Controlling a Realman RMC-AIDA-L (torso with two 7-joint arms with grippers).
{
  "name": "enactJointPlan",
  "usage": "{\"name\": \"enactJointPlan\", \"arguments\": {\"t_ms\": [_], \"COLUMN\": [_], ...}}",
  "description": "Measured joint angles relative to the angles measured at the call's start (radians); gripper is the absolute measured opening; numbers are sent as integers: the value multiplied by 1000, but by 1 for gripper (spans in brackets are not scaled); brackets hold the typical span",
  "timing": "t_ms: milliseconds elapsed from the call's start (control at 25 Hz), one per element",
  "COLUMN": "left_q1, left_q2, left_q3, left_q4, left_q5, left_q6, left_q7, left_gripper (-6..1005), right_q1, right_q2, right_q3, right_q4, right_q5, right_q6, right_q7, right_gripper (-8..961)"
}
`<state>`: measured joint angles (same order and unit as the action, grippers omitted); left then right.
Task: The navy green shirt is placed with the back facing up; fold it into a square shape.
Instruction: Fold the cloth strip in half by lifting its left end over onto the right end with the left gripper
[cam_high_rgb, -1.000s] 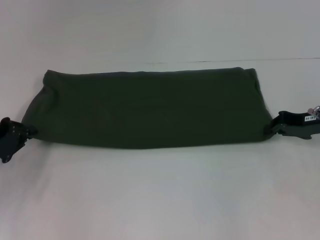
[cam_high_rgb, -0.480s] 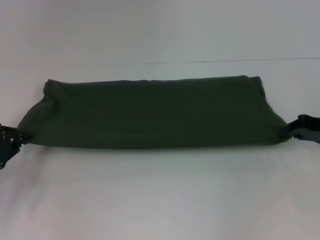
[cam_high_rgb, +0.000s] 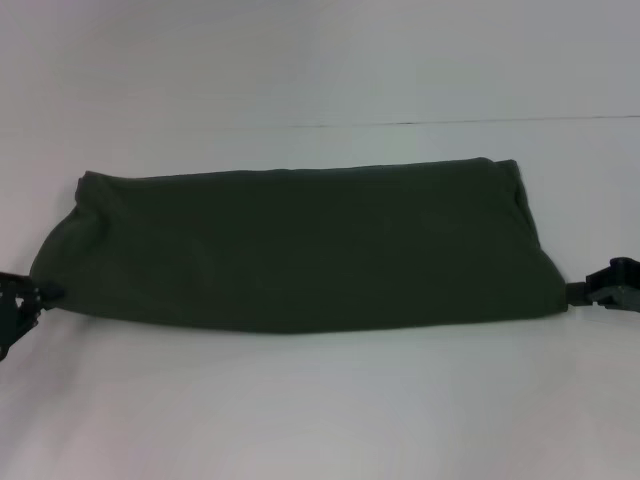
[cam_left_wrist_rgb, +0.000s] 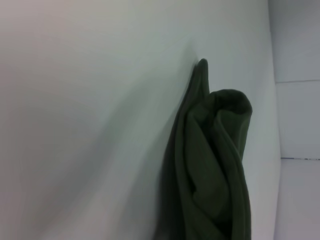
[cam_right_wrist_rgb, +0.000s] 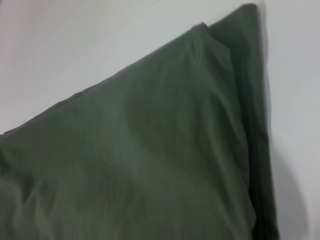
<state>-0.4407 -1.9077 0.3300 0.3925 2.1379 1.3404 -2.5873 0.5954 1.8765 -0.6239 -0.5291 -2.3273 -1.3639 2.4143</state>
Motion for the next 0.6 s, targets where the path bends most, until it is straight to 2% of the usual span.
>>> {"name": "enactJointPlan", "arguments": {"t_ms": [600], "left_q1": [42], "left_q2": [4], "left_q3": [-3], "left_q4": [40], "left_q5": [29], "left_q6": [63], "left_q7": [-20], "left_gripper": [33], "right_q1": [-30], "right_q2": [-4], "right_q3": [21], "right_q4": [-2], "right_q5": [0], "right_q6": [-37], "right_q7": [-29], "right_gripper": [50]}}
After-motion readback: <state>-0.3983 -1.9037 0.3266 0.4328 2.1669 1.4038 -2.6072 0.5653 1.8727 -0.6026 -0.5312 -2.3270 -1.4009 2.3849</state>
